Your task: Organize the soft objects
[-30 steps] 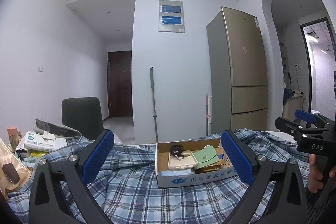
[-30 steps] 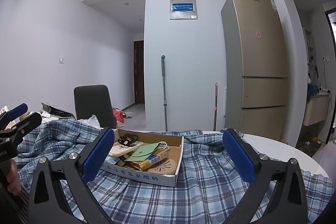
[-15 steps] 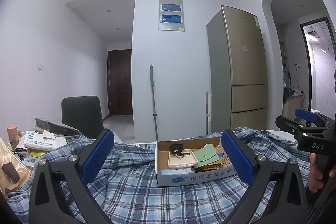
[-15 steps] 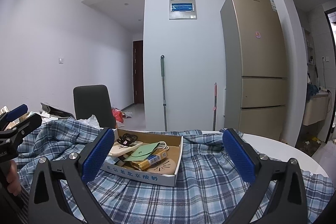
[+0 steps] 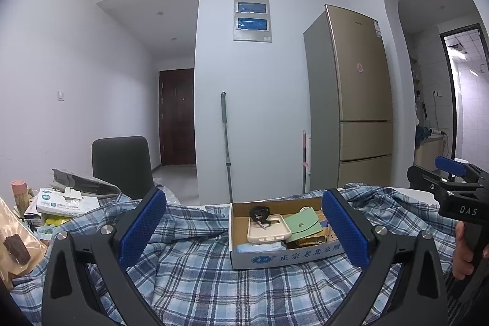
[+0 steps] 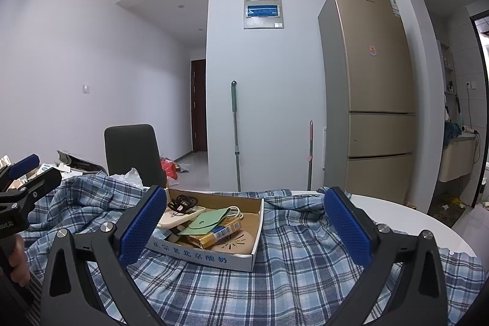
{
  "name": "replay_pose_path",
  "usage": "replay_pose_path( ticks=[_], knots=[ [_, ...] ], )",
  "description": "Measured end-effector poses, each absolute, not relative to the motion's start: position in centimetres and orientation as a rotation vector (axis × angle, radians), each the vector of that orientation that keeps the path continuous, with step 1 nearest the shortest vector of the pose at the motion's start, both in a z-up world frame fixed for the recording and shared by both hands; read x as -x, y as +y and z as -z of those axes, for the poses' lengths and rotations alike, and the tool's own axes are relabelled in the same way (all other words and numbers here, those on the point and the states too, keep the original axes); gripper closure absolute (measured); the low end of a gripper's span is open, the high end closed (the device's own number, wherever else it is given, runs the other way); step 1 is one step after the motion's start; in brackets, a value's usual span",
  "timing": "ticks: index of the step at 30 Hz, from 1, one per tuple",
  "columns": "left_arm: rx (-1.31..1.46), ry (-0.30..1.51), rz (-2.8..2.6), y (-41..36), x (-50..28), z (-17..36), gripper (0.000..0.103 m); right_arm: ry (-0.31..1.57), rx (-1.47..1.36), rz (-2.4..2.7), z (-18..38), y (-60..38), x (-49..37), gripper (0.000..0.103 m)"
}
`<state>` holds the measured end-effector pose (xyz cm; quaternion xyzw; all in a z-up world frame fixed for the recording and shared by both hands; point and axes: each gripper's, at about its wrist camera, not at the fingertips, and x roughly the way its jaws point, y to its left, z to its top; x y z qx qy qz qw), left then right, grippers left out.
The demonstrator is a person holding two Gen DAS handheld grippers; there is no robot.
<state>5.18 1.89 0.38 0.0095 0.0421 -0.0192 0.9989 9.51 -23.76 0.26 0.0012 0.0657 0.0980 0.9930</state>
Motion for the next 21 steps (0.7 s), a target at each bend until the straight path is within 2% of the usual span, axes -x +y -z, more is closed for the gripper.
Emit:
replay_pose_path(
  ticks=[21],
  knots=[
    [-0.012,0.097,0.029,2.05,-5.48,-0.29,0.000,0.125,-0.011,-0.185,-0.29,-23.91,-9.43,0.000]
  ],
)
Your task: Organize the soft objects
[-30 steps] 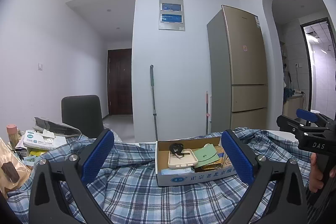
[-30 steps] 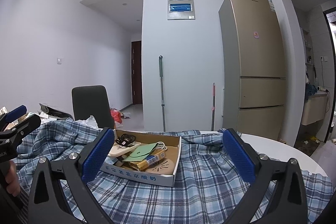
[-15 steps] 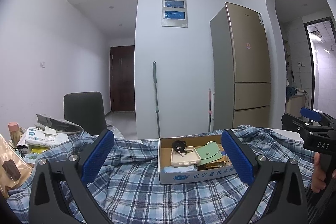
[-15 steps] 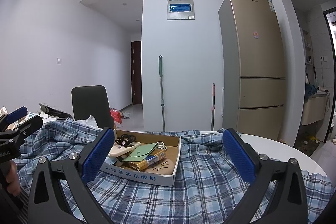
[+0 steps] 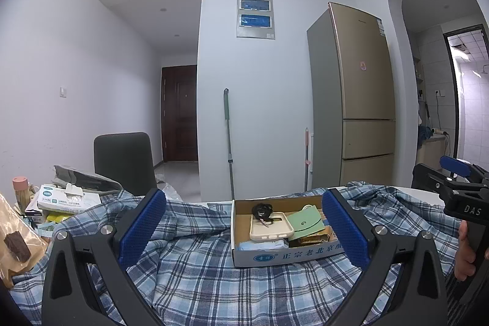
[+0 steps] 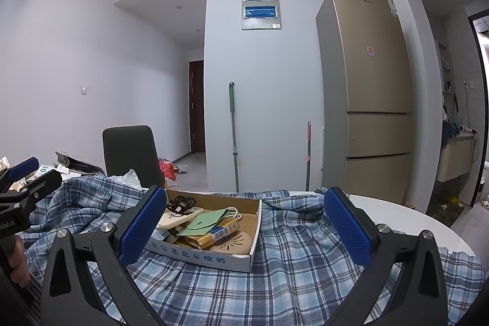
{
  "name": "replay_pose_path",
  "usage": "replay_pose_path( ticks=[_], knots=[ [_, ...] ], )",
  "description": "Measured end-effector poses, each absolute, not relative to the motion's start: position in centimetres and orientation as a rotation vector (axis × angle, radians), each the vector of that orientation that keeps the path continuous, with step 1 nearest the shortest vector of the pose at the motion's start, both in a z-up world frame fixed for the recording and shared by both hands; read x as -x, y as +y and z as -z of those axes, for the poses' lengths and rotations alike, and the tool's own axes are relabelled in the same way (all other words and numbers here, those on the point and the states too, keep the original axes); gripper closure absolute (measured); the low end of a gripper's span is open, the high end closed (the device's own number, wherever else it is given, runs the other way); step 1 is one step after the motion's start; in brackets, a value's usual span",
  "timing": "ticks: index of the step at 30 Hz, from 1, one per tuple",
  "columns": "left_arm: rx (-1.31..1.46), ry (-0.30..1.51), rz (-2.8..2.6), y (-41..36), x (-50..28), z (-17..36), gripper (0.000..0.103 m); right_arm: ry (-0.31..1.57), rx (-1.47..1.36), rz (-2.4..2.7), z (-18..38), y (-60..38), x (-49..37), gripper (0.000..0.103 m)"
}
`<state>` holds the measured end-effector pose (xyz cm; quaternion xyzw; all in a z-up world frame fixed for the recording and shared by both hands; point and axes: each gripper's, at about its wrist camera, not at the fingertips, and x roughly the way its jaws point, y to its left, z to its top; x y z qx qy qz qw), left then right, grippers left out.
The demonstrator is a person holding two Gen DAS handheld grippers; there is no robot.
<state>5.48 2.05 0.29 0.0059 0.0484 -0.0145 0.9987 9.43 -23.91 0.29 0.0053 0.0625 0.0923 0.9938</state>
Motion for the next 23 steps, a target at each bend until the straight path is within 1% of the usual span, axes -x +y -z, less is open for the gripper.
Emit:
replay_pose_path(
  ticks=[23],
  knots=[
    [-0.011,0.099,0.020,2.11,-5.47,-0.10,0.000,0.120,-0.008,-0.184,-0.25,-24.05,-9.40,0.000]
  ],
)
